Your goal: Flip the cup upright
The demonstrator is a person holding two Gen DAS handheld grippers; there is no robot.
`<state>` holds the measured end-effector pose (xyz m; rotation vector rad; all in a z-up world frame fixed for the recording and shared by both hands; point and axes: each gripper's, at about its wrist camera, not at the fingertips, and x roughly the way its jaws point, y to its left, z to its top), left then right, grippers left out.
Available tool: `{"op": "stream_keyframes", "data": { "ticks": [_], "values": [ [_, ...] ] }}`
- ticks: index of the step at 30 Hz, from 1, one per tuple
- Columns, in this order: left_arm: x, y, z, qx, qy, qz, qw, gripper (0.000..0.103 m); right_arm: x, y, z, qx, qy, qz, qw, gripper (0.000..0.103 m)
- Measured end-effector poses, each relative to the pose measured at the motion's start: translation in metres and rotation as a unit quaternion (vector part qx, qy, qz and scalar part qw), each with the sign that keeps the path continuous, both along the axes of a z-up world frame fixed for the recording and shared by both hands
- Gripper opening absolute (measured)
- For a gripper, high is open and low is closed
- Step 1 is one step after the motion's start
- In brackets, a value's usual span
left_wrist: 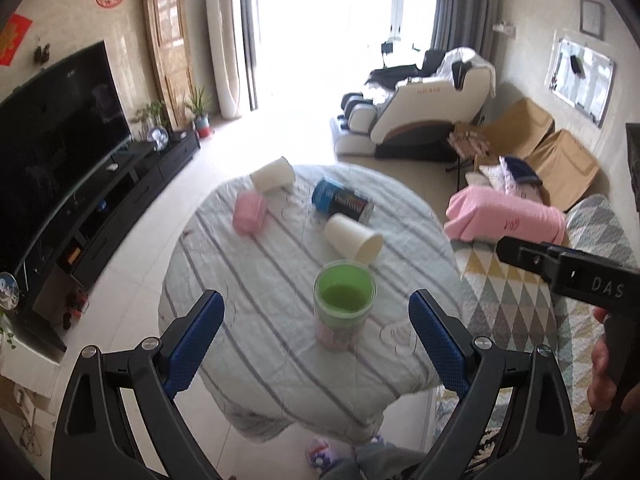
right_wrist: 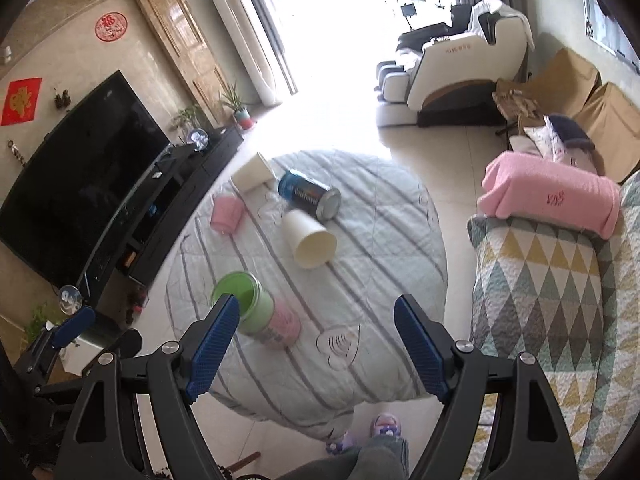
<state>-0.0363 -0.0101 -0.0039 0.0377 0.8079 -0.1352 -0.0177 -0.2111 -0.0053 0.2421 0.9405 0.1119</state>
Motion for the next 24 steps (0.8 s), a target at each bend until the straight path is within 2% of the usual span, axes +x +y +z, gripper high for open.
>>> {"op": "stream_keyframes", "data": {
  "ticks": [8, 15, 24],
  "values": [
    [-0.006, -0.001, 0.024, -0.006, -0.080, 0.010, 0.9967, 0.095, -0.001, -0.004, 0.017, -0.016, -0.046, -0.013, 0.999, 0.081],
    [-0.004, -0.001, 0.030, -0.011, -0.107, 0.015, 0.9941, 0.095, -0.005, -0.009, 0.024, -0.015, -0.075, -0.022, 0.997, 0.081],
    [-0.007, -0.013, 0.037, 0.001, -0.137, 0.004, 0.9905, 0.095, -0.006, -0.010, 0.023, -0.017, -0.082, -0.016, 0.996, 0.081]
  ]
}}
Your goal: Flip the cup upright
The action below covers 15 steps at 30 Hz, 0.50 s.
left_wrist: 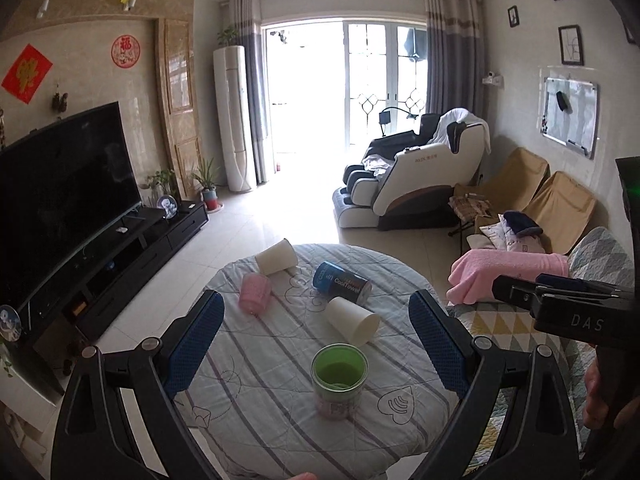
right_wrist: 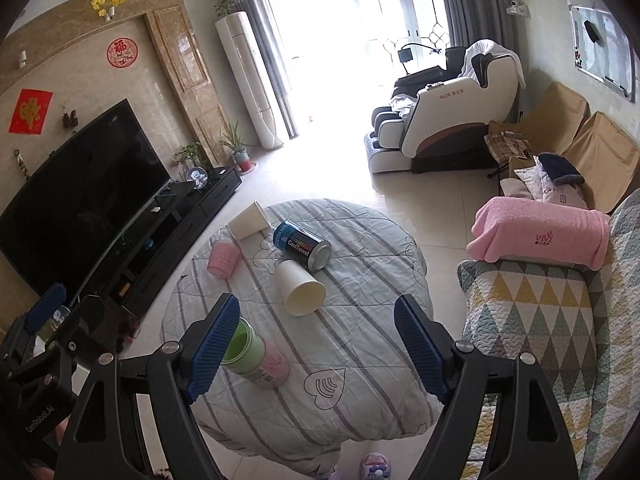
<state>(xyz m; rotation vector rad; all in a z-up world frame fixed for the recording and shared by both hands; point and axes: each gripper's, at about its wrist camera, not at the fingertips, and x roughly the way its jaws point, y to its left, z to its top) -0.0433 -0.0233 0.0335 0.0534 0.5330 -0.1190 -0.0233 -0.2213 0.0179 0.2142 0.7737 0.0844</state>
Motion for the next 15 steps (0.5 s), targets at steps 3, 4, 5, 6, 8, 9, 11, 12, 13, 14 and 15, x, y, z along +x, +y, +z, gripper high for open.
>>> {"op": "stream_keyframes", "data": {
  "ticks": [3, 4, 5, 6, 8, 9, 11, 12, 13, 14, 15],
  "values": [
    [0.0009, -0.0026, 0.0000, 0.001, -0.001, -0.002, 1.0000, 0.095, -0.0020, 0.0003, 0.0021, -0.004, -0.007, 0.000, 1.000, 0.081],
    [0.0007, -0.0027, 0.0001, 0.001, -0.001, -0.001, 1.0000, 0.095, -0.0025, 0.0005, 0.0023, -0.005, -0.008, 0.000, 1.000, 0.081],
    [0.0006, -0.0029, 0.0002, 0.001, -0.001, 0.000, 1.0000, 0.095, -0.0023, 0.0003, 0.0024, -0.005, -0.007, 0.000, 1.000, 0.081],
    [0.0004, -0.0034, 0.0004, 0.001, -0.002, 0.000, 1.0000, 0.095, -0.0019, 0.0000, 0.0020, -0.006, -0.006, 0.000, 1.000, 0.081],
    [0.0002, -0.0048, 0.0001, 0.001, -0.003, 0.000, 1.0000, 0.095, -0.0012, -0.0013, 0.0012, -0.005, -0.003, -0.001, 1.000, 0.081],
    [0.0002, -0.0047, 0.0000, 0.002, -0.003, 0.000, 1.0000, 0.095, -0.0010, -0.0013, 0.0016, -0.005, -0.003, -0.001, 1.000, 0.081],
    [0.0002, -0.0048, -0.0002, 0.002, -0.002, -0.001, 1.0000, 0.095, -0.0006, -0.0020, 0.0021, -0.008, -0.002, -0.002, 1.000, 0.081],
    [0.0004, -0.0050, -0.0001, 0.001, -0.002, -0.001, 1.0000, 0.095, -0.0004, -0.0020, 0.0023, -0.009, -0.002, -0.002, 1.000, 0.081],
    [0.0004, -0.0051, 0.0002, 0.001, -0.002, -0.001, 1.0000, 0.095, 0.0000, -0.0018, 0.0021, -0.010, -0.001, -0.001, 1.000, 0.081],
    [0.0004, -0.0052, 0.0001, 0.002, -0.002, 0.000, 1.0000, 0.095, 0.0001, -0.0019, 0.0027, -0.011, -0.001, 0.000, 1.000, 0.081],
    [0.0004, -0.0054, 0.0000, 0.001, -0.003, 0.001, 1.0000, 0.095, 0.0003, -0.0017, 0.0028, -0.012, -0.001, 0.000, 1.000, 0.081]
  ]
}}
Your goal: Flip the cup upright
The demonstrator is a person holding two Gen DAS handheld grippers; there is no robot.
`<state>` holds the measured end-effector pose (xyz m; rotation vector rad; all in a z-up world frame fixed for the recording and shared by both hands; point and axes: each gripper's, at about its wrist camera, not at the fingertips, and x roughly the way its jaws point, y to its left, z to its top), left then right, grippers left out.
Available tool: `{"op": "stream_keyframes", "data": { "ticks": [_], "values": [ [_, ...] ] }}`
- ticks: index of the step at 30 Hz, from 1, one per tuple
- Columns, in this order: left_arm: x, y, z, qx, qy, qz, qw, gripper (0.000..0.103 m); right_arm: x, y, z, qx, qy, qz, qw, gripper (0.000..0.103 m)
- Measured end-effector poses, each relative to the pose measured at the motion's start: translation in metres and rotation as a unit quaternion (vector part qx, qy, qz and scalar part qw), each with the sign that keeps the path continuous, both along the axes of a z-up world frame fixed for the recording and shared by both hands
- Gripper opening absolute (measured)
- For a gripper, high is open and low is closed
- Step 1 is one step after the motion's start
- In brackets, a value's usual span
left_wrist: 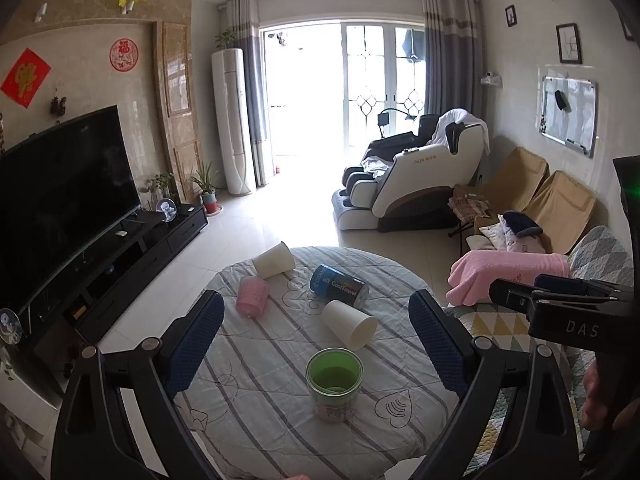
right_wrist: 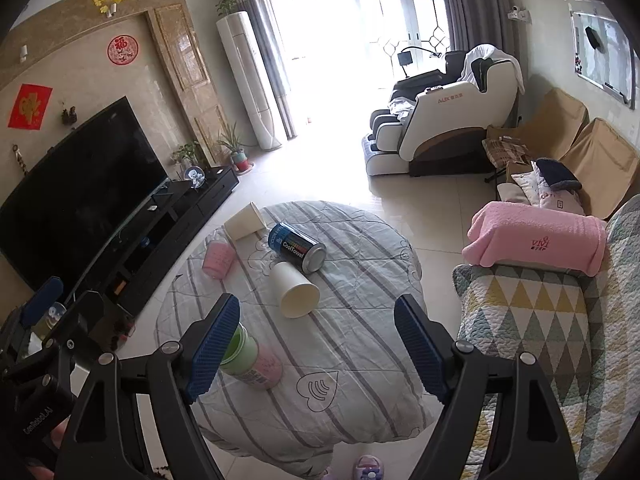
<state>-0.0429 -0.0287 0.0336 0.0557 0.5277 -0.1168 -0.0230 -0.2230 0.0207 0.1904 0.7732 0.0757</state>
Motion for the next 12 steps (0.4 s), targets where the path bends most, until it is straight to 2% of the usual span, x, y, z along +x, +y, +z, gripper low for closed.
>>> {"op": "stream_keyframes", "data": {
  "ticks": [12],
  "values": [
    [0.0033, 0.0028, -0.0008, -0.011, 0.000, 0.008, 0.9999, 0.095, 0.0029, 0.0016, -0.0016, -0.005, 0.003, 0.007, 1.000, 0.081]
  ]
}}
